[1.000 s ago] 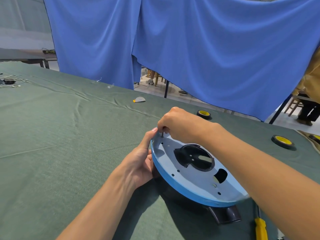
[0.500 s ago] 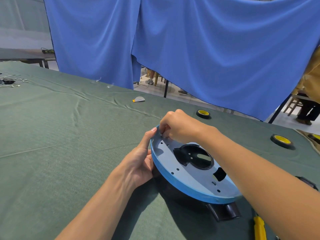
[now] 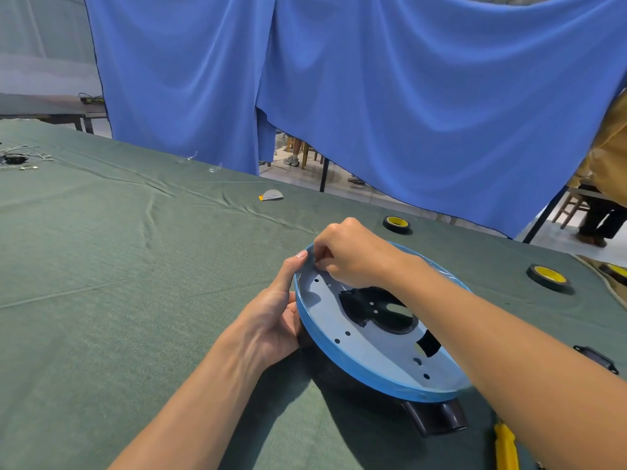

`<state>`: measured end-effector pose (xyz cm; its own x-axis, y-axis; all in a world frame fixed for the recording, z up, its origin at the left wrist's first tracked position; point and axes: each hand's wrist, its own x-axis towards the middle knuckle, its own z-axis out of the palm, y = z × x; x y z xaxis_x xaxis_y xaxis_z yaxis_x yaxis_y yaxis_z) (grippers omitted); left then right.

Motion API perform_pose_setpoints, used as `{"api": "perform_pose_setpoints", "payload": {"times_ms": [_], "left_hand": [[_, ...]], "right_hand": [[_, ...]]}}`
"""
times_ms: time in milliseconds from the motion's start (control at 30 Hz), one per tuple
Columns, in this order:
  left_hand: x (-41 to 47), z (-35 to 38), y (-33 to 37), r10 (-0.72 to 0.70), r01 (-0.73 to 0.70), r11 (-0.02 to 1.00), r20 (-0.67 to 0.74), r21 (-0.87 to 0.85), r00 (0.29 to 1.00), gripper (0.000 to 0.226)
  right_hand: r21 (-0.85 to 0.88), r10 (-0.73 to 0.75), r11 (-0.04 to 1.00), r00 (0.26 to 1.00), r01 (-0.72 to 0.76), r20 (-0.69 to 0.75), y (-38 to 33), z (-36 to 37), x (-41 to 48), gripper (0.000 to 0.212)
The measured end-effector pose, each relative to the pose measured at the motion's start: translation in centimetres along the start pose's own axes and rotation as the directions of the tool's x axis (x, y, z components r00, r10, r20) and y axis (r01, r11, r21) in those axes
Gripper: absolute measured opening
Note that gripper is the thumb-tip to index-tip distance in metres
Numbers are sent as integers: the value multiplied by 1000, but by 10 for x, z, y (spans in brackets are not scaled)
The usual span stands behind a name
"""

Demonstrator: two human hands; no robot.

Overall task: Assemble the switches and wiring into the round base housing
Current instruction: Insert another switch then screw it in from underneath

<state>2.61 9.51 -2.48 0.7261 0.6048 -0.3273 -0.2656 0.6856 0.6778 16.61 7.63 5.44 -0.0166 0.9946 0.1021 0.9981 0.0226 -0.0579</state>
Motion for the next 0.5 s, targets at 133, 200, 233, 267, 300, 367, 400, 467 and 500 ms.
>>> {"api": "perform_pose_setpoints", "payload": {"times_ms": [133,200,233,267,300,367,400,467,500], "left_hand": [[1,0,0,4,-3,1000,-21,9,1000,77],[1,1,0,2,-2,1000,-24,8,1000,77],[1,1,0,1,-1,1000,-21,9,1000,76],[1,1,0,0,1,1000,-19,7,1000,76],[1,1,0,0,0,1000,-19,3,1000,76],[1,1,-1,4,-4,1000,-21,2,1000,77],[1,1,-1,5,-5,1000,-20,4,1000,77],[2,1,-1,3,-3,1000,-20,6,1000,77],[1,1,-1,4,-3,1000,-22,8,1000,77]], "right_hand": [[-3,-26,1000,1000,26,-4,2,0,-1,19],[-2,-29,1000,999,29,16,1,0,-1,17],[-4,-23,1000,999,23,28,1,0,0,13],[-1,-14,1000,999,14,35,1,0,1,14],[5,-6,1000,999,6,43,0,-1,2,20],[14,2,1000,999,-2,49,0,-4,4,18],[24,2,1000,999,-3,43,0,-6,4,11],[67,-9,998,999,7,34,0,-8,3,10],[77,-16,997,999,13,39,-1,-8,2,15]]}}
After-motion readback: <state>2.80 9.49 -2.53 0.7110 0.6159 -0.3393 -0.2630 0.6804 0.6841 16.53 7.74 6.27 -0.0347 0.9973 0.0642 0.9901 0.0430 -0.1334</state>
